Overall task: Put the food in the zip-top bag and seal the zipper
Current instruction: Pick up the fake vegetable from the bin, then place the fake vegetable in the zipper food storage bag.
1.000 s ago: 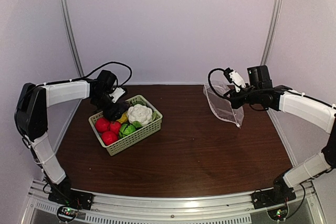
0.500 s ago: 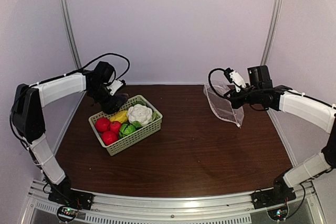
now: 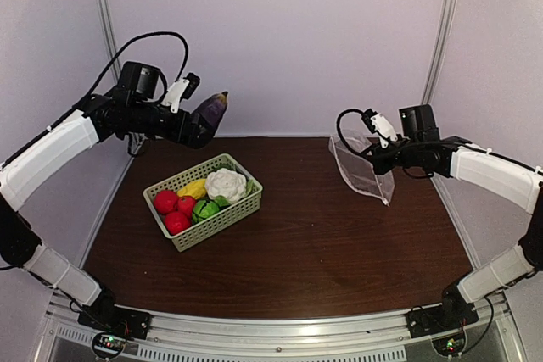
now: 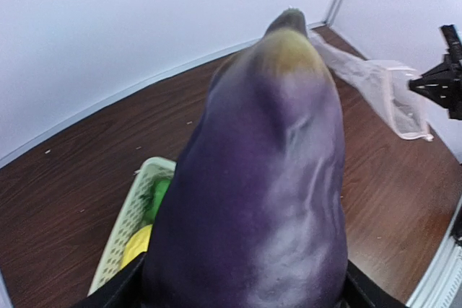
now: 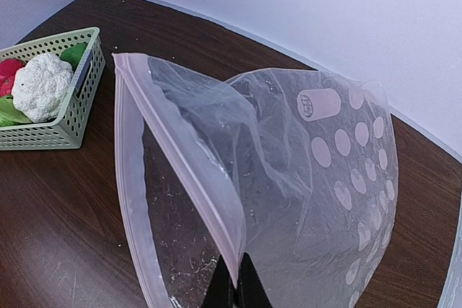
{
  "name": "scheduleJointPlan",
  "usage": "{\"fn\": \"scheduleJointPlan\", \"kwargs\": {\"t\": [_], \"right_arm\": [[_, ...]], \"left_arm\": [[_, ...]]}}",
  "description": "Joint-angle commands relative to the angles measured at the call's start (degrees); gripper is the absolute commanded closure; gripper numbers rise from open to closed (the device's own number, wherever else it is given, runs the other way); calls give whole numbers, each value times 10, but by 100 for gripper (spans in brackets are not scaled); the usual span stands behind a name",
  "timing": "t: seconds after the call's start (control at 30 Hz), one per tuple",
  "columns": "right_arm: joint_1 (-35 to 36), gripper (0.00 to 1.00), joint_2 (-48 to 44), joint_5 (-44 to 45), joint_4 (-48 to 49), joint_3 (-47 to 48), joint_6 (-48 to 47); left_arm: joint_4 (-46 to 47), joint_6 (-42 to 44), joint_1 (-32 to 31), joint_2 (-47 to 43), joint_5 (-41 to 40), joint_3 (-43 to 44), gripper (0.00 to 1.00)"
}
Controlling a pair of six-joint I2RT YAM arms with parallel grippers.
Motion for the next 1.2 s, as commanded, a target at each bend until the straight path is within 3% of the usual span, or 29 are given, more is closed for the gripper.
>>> {"fn": "scheduleJointPlan", "kwargs": {"t": [0.0, 0.43, 0.67, 0.83, 1.17], "right_arm": [[-4, 100, 10, 0, -13, 30, 20], [30, 100, 50, 47, -84, 136, 15], [62, 100, 73, 72, -79, 158, 33], [85, 100, 87, 79, -80, 164, 34], [99, 100, 72, 80, -76, 160, 39]], "left_arm": [[95, -77, -53, -1, 94, -23, 50], [344, -271, -152, 49, 175, -135, 52], [442, -349, -205, 107, 206, -135, 54], [567, -472, -225, 162, 249, -143, 54], [734, -669, -240, 275, 266, -128, 56]]}}
